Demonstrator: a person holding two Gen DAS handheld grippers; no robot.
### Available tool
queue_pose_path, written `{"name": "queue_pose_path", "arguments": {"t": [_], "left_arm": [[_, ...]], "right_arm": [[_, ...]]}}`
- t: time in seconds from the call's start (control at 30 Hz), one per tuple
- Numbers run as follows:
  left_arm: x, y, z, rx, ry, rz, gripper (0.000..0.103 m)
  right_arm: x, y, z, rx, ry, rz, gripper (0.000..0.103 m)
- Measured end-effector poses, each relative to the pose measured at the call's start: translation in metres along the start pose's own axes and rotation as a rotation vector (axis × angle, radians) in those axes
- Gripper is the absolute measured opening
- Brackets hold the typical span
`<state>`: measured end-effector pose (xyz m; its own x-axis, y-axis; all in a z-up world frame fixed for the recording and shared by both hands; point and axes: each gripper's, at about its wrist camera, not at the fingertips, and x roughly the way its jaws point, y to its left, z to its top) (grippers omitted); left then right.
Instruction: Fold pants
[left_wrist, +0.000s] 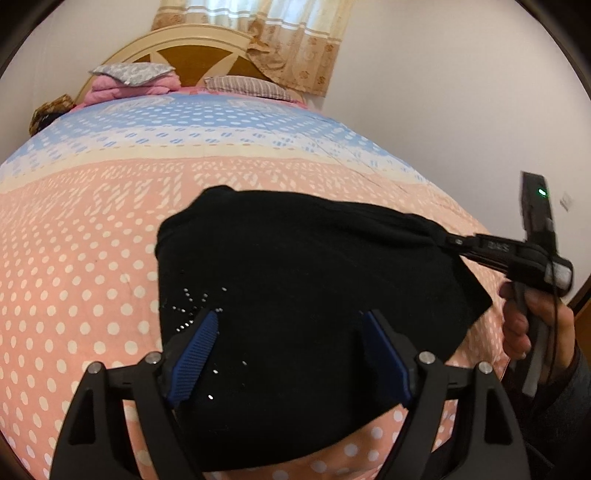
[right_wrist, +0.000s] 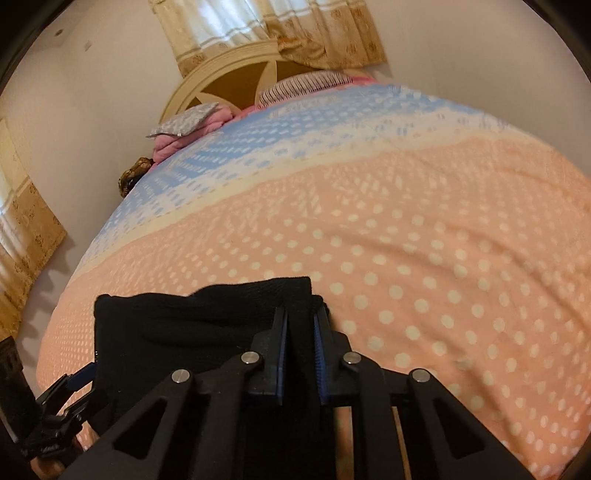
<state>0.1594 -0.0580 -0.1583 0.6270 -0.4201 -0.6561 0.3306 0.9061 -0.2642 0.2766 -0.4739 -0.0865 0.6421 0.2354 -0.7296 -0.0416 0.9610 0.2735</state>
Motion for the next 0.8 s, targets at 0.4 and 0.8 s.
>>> {"name": "queue_pose_path", "arguments": {"t": [0.4, 0.8], "left_arm": [[0.002, -0.028, -0.010, 0.102, -0.006, -0.002, 0.092], [0.003, -0.024, -0.011, 0.111, 0.004, -0.013, 0.096]], "right_arm": [[-0.045, 0.060, 0.016, -0.129, -0.086, 0.225, 0.054], [0.002, 0.045, 0.017, -0.041, 0.040, 0.289, 0.054]]}}
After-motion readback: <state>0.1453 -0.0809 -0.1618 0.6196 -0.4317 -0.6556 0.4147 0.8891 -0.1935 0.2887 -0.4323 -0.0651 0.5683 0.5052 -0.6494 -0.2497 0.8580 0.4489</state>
